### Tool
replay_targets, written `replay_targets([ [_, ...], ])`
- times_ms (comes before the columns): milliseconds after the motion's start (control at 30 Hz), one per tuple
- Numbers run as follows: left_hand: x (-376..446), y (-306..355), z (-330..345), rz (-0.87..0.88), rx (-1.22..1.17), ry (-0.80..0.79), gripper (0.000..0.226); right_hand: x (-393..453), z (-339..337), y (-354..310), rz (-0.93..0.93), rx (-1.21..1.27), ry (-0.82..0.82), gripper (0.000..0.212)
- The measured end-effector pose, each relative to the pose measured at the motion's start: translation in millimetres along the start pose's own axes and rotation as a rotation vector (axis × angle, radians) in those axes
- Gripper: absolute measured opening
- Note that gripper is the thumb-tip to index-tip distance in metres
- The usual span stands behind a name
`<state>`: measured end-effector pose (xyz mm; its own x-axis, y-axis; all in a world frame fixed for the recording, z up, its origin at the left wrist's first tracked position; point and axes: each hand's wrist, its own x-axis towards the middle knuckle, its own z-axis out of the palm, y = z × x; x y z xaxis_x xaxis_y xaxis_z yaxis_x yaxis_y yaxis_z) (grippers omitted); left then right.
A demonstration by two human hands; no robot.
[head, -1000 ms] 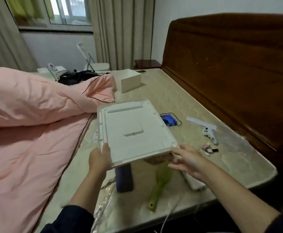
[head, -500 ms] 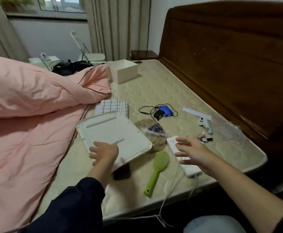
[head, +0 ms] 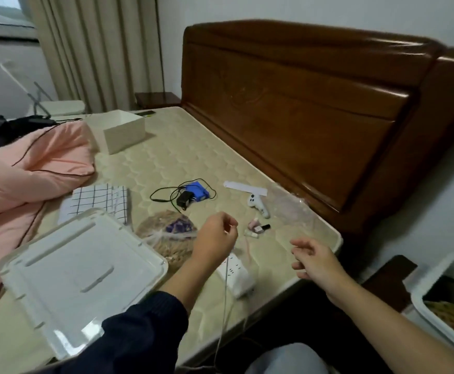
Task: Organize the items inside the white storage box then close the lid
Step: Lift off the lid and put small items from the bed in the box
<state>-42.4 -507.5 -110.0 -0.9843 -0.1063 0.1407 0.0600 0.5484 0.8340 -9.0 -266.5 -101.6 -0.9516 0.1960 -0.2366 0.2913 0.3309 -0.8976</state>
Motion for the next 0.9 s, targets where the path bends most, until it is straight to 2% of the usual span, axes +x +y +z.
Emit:
replay_targets([
  [133, 25.3, 6.2, 65.5, 0.115, 0.206, -0.181, 0.026, 28.9, -15.0, 32.1, 0.033, -0.025, 0.01, 0.019],
  [300, 72.6, -6.3, 148.4, 0.089, 0.597, -0.457, 0.047, 55.4, -43.9, 71.8, 0.043, -0.094, 0.016, 0.028],
  [500, 116.1, -59.9, 213.2, 0.027, 0.82, -0.448, 0.062, 86.6, -57.7, 103.6, 0.036, -0.126, 0.007, 0.033],
  [600, 129.8, -77.1, 231.7, 0.053, 0.933, -0.445, 0.065, 95.1, -52.5, 117.4, 0.048, -0.131, -0.027, 0.035],
  [767, 141.9, -80.6, 242.3, -0.004, 1.006, -0.342, 0.053, 101.6, -43.5, 137.5, 0.085, -0.112, -0.075, 0.034],
  [900, 140.8, -80.8, 239.2, 0.039, 1.072, -0.332, 0.044, 101.9, -39.5, 145.9, 0.121, -0.1, -0.093, 0.035],
])
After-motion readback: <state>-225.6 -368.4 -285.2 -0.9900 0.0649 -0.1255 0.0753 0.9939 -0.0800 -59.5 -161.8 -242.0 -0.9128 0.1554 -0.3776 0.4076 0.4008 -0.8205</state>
